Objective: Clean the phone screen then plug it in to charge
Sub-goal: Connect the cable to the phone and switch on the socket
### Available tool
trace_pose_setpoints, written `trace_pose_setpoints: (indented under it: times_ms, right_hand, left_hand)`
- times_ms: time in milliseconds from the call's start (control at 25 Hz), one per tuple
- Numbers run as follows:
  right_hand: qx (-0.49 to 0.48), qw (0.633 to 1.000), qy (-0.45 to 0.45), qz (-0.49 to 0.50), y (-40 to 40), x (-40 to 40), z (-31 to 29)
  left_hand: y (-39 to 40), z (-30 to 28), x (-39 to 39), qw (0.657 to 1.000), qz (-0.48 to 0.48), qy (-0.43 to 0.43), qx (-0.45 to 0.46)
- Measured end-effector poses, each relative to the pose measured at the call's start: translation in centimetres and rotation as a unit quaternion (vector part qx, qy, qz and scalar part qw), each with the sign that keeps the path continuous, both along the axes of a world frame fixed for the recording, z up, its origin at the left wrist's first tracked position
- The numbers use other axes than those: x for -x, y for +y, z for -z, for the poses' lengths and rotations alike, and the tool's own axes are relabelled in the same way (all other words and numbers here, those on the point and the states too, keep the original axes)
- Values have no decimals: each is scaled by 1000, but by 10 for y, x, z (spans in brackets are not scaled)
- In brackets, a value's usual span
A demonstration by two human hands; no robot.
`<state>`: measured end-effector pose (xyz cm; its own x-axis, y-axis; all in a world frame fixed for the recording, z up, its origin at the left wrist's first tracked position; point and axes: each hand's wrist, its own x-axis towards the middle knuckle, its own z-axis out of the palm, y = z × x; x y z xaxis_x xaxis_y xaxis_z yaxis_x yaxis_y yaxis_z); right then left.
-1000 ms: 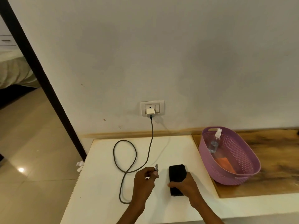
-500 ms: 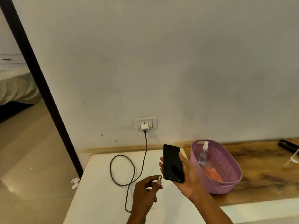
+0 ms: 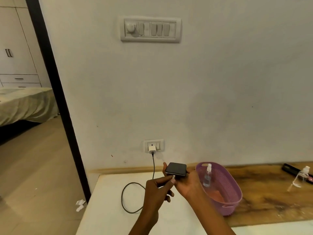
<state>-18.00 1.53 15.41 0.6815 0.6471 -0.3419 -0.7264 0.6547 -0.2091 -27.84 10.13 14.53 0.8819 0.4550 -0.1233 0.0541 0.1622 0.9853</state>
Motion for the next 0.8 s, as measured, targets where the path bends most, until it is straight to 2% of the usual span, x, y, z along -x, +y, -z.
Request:
trace_pose_setpoints:
  times_ms: [320, 560, 800]
  right_hand:
    - [25, 998, 40, 37, 12, 12, -10]
    - [45, 996, 15, 76, 26, 9, 0]
    - [25, 997, -54, 50, 30, 4, 6]
  left_hand:
    - [-1, -23, 5, 998, -24, 46, 46]
    - [8, -34, -4, 989, -48, 122, 63]
    - [12, -27, -3, 990, -55, 83, 101]
